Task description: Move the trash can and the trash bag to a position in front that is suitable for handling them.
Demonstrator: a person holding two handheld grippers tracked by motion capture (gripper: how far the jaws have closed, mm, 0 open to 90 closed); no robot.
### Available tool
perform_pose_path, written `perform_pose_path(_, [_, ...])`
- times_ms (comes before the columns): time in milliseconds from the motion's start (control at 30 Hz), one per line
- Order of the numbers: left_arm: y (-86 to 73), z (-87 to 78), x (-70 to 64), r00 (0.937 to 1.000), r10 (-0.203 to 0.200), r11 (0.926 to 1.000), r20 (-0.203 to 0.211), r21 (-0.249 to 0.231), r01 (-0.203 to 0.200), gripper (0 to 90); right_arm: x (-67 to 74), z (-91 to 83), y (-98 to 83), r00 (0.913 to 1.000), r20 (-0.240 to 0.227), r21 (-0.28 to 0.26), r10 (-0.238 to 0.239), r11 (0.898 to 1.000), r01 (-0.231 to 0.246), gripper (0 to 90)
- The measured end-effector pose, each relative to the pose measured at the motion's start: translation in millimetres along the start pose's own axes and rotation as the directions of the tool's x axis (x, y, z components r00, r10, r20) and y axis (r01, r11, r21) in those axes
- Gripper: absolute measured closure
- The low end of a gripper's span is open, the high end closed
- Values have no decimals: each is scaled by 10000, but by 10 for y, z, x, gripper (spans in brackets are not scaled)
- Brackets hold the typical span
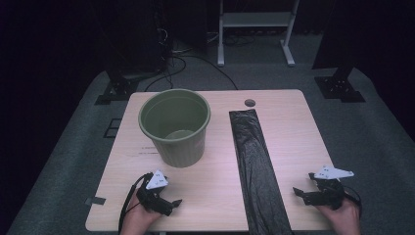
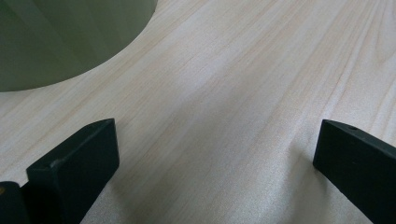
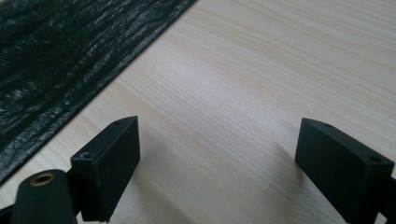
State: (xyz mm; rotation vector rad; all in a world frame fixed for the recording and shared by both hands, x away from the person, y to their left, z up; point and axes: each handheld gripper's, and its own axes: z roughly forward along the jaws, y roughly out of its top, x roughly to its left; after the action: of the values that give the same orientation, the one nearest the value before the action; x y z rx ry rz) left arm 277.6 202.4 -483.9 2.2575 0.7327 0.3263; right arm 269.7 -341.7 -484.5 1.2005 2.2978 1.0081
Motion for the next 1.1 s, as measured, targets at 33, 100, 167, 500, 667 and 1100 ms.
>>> perform_pose_path(33, [0, 0, 0, 10000, -1, 10000, 0, 0, 1, 0, 3, -3, 3, 10000, -60, -72, 19, 10000, -19, 130])
perform_pose_path(100, [0, 0, 0, 10000, 0, 10000, -1, 0, 0, 0, 20, -5, 17, 9999, -170, -169, 28, 9999, -31, 132])
perform_pose_path(167, [0, 0, -1, 10000, 3, 10000, -6, -2, -3, 0, 60, -2, 60, 9991, -417, -346, 59, 9994, -74, 140])
perform_pose_path(500, [0, -1, 1, 10000, -3, 10000, -5, 6, 3, 0, 248, 75, 210, 9909, -1341, -694, -105, 9976, 12, 263])
perform_pose_path(667, [-1, -1, 0, 10000, -6, 10000, 1, 0, 6, 0, 348, 165, 286, 9840, -1743, -566, -364, 9980, 269, 363])
perform_pose_path(1100, [0, -1, 4, 10000, 18, 10000, 16, 9, -18, 0, 499, 259, 264, 9705, -1799, -379, -1607, 9870, 1564, 708])
